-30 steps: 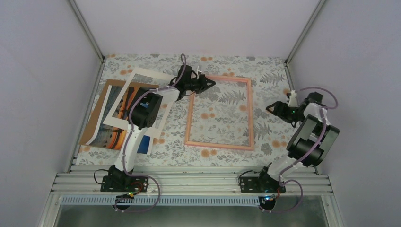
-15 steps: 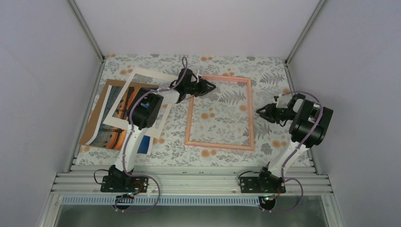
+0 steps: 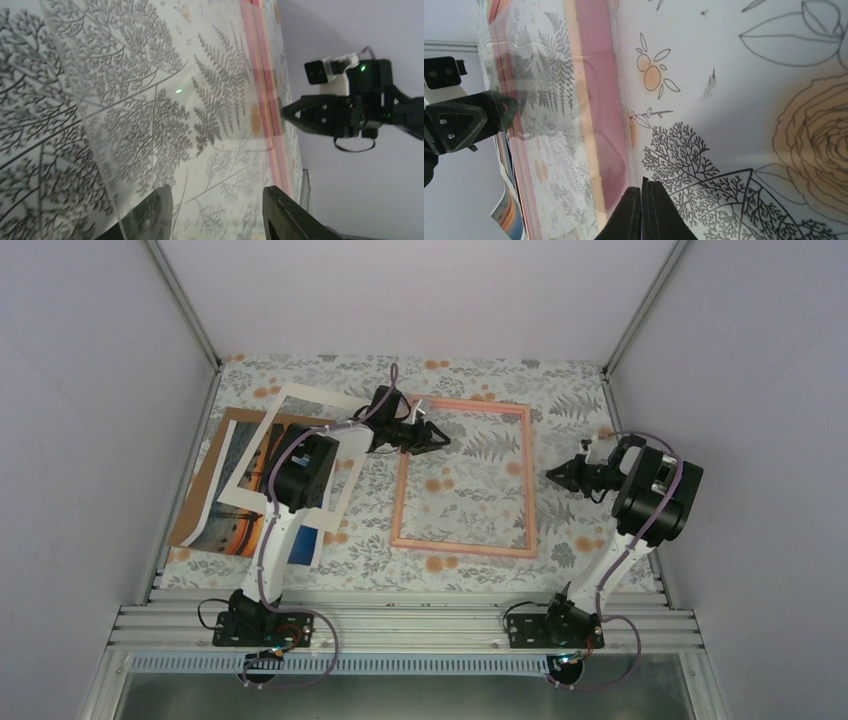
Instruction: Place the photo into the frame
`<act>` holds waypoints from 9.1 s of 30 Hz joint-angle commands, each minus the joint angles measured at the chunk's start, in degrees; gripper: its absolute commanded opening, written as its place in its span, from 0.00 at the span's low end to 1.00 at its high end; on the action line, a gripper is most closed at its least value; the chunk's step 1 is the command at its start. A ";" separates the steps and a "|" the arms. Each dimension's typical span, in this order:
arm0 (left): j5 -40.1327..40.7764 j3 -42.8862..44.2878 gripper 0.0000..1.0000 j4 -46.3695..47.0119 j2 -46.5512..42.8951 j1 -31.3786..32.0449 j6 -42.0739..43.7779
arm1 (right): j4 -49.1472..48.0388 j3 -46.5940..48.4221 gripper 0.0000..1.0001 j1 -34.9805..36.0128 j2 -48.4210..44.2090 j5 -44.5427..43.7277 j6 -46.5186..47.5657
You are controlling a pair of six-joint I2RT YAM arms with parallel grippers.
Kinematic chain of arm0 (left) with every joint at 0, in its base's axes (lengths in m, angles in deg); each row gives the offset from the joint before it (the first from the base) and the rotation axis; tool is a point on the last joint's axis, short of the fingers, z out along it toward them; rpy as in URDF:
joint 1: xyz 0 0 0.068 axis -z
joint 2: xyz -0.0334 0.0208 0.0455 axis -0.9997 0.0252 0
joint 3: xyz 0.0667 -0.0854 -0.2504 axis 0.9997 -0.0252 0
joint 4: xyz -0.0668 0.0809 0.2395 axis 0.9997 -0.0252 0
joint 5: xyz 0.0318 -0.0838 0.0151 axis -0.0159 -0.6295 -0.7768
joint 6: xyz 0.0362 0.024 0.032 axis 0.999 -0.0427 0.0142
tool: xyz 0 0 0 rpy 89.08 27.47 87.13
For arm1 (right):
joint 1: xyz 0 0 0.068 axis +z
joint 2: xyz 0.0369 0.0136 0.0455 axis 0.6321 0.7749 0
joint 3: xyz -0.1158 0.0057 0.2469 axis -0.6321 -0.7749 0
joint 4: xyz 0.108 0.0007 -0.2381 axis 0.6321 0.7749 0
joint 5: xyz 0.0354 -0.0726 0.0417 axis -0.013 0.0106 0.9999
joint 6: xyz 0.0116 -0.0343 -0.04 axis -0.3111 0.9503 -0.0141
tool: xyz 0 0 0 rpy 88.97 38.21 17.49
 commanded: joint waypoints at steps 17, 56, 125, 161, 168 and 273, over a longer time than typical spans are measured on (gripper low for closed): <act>-7.37 -0.49 0.47 -14.72 -4.83 -0.16 16.72 | -5.59 2.22 0.04 0.46 1.63 4.51 -1.77; -2.26 16.45 0.02 -19.25 3.20 -1.36 21.14 | -15.32 0.70 0.37 0.64 1.12 9.74 -9.38; -4.52 11.14 0.12 -14.48 -1.03 2.60 16.13 | -21.03 -4.50 0.04 -0.94 -0.68 6.85 -12.31; 3.17 -3.80 0.02 -21.71 -10.91 -2.52 8.85 | -12.28 -6.36 0.52 4.03 -6.79 2.20 -4.94; 4.14 -3.73 0.02 -21.20 -10.34 -2.75 8.06 | -12.83 -6.48 0.48 4.76 -7.25 1.69 -5.46; 10.69 27.01 0.02 -36.59 5.35 -10.53 30.10 | -35.74 -10.90 0.52 18.04 -2.32 2.91 -25.98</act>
